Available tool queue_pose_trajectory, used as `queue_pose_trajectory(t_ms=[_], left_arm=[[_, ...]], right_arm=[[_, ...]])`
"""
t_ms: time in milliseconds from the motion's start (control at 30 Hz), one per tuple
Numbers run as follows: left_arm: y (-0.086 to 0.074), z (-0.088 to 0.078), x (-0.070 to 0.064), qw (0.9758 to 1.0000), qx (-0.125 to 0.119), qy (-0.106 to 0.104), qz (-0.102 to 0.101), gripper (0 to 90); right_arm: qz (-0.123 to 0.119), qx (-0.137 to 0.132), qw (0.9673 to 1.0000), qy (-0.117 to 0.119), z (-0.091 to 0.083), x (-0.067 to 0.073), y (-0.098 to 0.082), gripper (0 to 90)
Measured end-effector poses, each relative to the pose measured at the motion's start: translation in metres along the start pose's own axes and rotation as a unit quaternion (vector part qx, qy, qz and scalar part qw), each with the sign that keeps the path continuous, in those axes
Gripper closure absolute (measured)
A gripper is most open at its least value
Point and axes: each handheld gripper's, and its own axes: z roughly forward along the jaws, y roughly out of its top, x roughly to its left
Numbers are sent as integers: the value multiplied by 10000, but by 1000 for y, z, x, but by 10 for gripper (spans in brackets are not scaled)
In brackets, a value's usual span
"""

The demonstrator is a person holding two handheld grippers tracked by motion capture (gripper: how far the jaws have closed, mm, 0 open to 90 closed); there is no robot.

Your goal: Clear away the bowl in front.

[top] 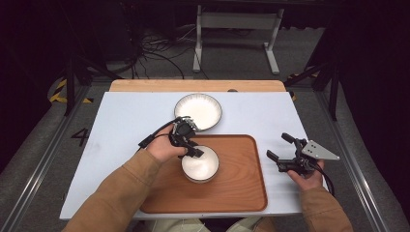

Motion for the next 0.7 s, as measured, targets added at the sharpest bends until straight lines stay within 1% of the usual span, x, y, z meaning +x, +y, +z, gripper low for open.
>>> queue_pose_trajectory(t_ms=[33, 100, 167, 233, 300, 333, 400, 500, 533, 600, 667, 700], left_arm=[[0, -1, -1, 10000, -87, 10, -23, 517], [0, -5, -3, 9997, -216, 59, 38, 449], [0, -10, -6, 9992, -369, 130, 44, 383], [0, -15, -8, 9986, -476, 189, 88, 355], [-1, -20, -9, 9978, -595, 269, 127, 305], [-1, -22, -11, 9973, -672, 295, 73, 278], [-2, -27, -12, 9961, -813, 319, 87, 246], [-5, -34, -13, 9946, -982, 336, 45, 217], [-6, -36, -14, 9936, -1069, 359, 34, 213], [-8, -39, -14, 9924, -1161, 403, 56, 199], [-11, -41, -15, 9907, -1300, 405, 46, 186], [-13, -43, -15, 9893, -1399, 416, 47, 182]], right_arm=[[1, 1, 10000, 0, 0, 0, 0, 65], [-3, 8, 10000, -4, 0, 0, 0, 65], [3, 17, 10000, 4, 0, 0, 0, 66], [11, 29, 10000, 4, 0, 0, 0, 66], [10, 29, 10000, 4, 0, 0, 0, 66], [8, 28, 10000, 1, 0, 0, 0, 66], [15, 21, 10000, 8, 0, 0, 0, 66], [21, 26, 10000, 3, 0, 0, 0, 66], [14, 24, 10000, 12, 0, 0, 0, 66], [16, 27, 10000, 3, 0, 0, 0, 66], [14, 26, 10000, -1, 0, 0, 0, 66], [13, 27, 10000, -1, 0, 0, 0, 66]])
